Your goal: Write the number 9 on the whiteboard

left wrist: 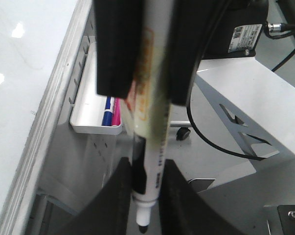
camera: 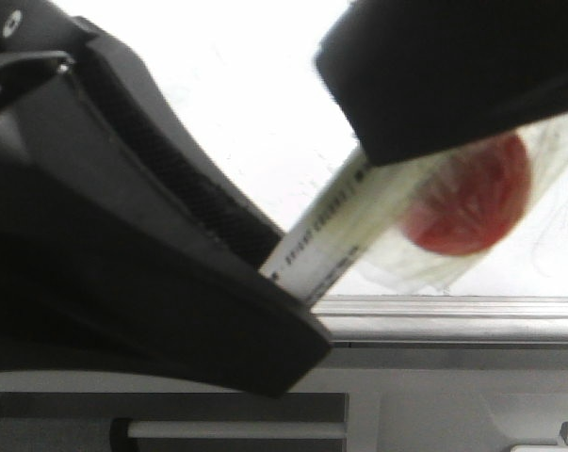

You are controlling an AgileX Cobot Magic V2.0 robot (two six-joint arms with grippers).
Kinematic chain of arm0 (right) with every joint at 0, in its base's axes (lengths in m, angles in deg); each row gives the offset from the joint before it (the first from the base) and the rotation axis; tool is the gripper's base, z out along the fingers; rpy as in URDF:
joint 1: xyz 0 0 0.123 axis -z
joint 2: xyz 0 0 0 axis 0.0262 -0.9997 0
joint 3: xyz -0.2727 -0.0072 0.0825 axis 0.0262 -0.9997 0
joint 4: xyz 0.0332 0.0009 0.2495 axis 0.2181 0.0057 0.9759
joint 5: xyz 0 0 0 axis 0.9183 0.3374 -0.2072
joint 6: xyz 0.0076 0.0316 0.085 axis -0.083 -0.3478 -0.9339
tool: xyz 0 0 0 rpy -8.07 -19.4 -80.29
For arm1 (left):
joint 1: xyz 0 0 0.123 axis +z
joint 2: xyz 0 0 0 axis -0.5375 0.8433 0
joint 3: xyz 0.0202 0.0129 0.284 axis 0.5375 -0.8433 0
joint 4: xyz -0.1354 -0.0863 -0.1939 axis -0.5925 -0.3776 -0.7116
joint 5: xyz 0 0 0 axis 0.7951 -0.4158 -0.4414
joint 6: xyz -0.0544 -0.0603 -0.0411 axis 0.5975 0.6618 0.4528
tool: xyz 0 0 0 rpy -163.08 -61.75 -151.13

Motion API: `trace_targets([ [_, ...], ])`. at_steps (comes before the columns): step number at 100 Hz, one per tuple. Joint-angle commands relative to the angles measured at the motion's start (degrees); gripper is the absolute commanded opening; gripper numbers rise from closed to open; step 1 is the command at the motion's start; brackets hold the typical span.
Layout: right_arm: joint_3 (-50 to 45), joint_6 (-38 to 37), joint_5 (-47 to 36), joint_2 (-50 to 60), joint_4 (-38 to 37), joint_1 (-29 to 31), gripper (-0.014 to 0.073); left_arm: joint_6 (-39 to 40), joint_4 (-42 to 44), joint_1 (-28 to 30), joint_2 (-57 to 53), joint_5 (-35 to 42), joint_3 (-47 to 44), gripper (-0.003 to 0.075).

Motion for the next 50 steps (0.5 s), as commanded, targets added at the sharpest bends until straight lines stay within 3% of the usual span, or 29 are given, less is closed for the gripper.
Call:
trace_targets([
  [1, 2.4, -0.3, 2.4, 0.1, 0.9, 0.4, -0.0061, 0.9, -5.6, -0.2, -2.9, 1.7, 1.8, 0.0053],
  [16, 10.8, -13.3, 16.7, -0.4, -12.2, 3.8, -0.0061, 7.0, -4.8, -0.2, -8.6, 1.8, 2.0, 0.0322],
  [23, 17.4, -19.7, 24.5, -1.4, -18.5, 5.3, -0.0061, 10.4, -3.0, -0.2, -12.5, 1.0, 2.0, 0.0414],
  [34, 28.8, -30.5, 40.8, -4.3, -27.3, 5.9, -0.0055, 15.3, 0.8, -0.2, -19.4, 0.5, 2.0, 0.0422],
  [39, 32.6, -33.7, 44.4, -5.1, -29.5, 5.7, -0.0038, 18.6, 3.1, -0.2, -22.5, 1.5, 1.9, 0.0407],
  [50, 34.5, -39.5, 37.3, -3.4, -32.6, 4.6, -0.0036, 26.8, 8.3, -0.2, -28.8, 6.5, 0.5, 0.0343],
])
